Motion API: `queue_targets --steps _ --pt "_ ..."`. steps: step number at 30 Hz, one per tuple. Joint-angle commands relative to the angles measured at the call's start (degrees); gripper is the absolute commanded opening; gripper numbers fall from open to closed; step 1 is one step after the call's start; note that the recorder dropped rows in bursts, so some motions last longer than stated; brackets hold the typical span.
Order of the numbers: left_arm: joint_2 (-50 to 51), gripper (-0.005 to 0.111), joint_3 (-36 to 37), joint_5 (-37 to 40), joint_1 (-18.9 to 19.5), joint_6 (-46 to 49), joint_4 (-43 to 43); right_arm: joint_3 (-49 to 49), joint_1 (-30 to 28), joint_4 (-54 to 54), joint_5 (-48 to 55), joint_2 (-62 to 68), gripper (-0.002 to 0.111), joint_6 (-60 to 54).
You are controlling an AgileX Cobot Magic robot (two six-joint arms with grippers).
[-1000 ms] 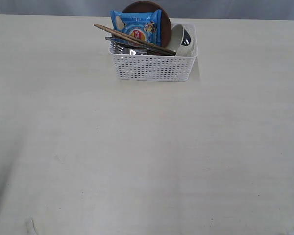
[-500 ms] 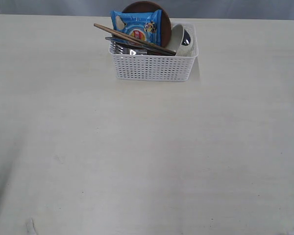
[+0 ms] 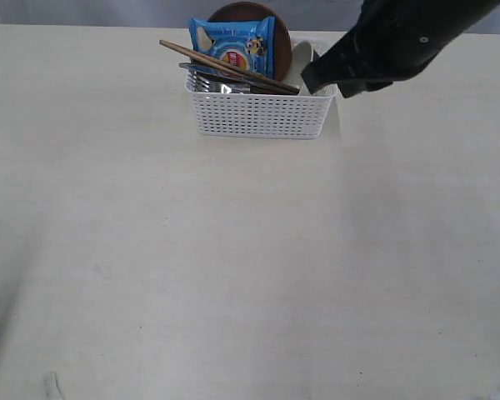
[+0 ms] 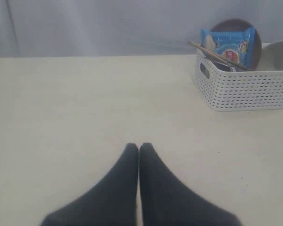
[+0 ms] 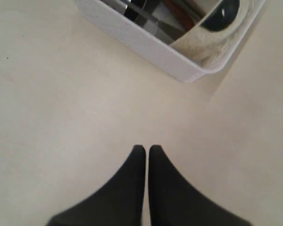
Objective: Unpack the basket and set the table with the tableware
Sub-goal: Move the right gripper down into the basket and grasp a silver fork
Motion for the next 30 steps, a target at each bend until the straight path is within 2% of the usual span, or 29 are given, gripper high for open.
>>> queue_targets --steps 1,5,11,16,18,25,30 --pt "-0.19 0.000 0.18 -0.10 -0.44 -0.13 0.02 -5.41 0.12 0.00 1.21 1.82 0.003 -5.29" --pt "-0.19 0.000 0.18 -0.10 -0.44 -0.03 0.02 -11.16 0.12 0.00 2.97 5.18 0.003 -8.54" --pt "-0.19 0.000 0.18 -0.10 -0.44 -0.03 0.02 -24.56 0.12 -0.42 12.72 15.29 0.003 -12.21" --pt "-0.19 0.000 0.18 -0.10 -0.44 -0.03 0.02 -39.07 0.12 0.43 21.90 25.47 0.003 -22.68" --pt "-0.19 0.000 0.18 -0.10 -0.44 -0.03 0.02 -43.23 0.12 0.91 22.40 29.05 0.003 -26.41" --pt "-0.19 0.000 0.18 -0.10 -0.44 -0.03 0.02 -46.14 0.12 6.06 22.35 34.11 0.003 -38.04" --pt "-0.19 0.000 0.18 -0.10 -0.44 -0.03 0.02 -46.02 0.12 5.95 17.19 36.03 0.004 -41.42"
